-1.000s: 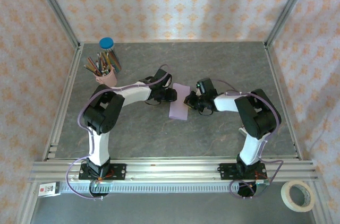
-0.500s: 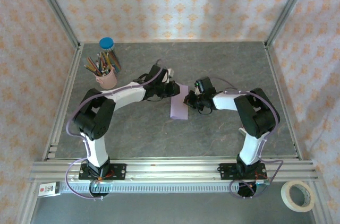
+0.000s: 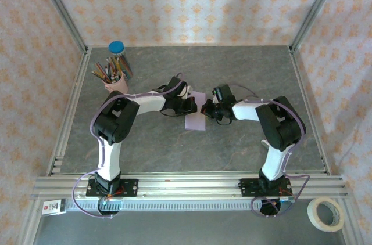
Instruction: Fold a paper plane with a square sheet of paper (pick it up from the middle)
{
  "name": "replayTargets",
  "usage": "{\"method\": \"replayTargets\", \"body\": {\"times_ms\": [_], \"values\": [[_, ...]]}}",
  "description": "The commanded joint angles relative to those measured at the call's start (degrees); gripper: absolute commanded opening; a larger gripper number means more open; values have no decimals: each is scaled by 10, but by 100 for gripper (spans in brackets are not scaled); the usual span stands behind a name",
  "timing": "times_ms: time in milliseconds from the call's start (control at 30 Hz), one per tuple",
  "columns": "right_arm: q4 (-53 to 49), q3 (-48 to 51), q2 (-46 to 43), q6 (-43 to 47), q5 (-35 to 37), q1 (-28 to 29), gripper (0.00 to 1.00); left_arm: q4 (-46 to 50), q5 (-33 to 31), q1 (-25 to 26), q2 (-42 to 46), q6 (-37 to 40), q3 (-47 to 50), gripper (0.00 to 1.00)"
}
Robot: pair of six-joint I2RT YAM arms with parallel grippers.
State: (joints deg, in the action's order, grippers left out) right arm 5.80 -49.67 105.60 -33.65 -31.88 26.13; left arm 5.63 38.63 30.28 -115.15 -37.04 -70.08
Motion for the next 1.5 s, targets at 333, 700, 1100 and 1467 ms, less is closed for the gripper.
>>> {"method": "replayTargets", "body": {"times_ms": [333,700,1100,1467], "values": [[-137,49,75,21,121,2,4,43,-2,3,-29,20,-43,0],[-150,54,82,27,139,2,3,54,-9,-22,-27,61,-4,0],[-175,67,87,40,160,4,3,76,-2,-103,3,145,51,0],[-166,66,88,41,156,4,3,-96,64,-53,68,54,69,0]]}}
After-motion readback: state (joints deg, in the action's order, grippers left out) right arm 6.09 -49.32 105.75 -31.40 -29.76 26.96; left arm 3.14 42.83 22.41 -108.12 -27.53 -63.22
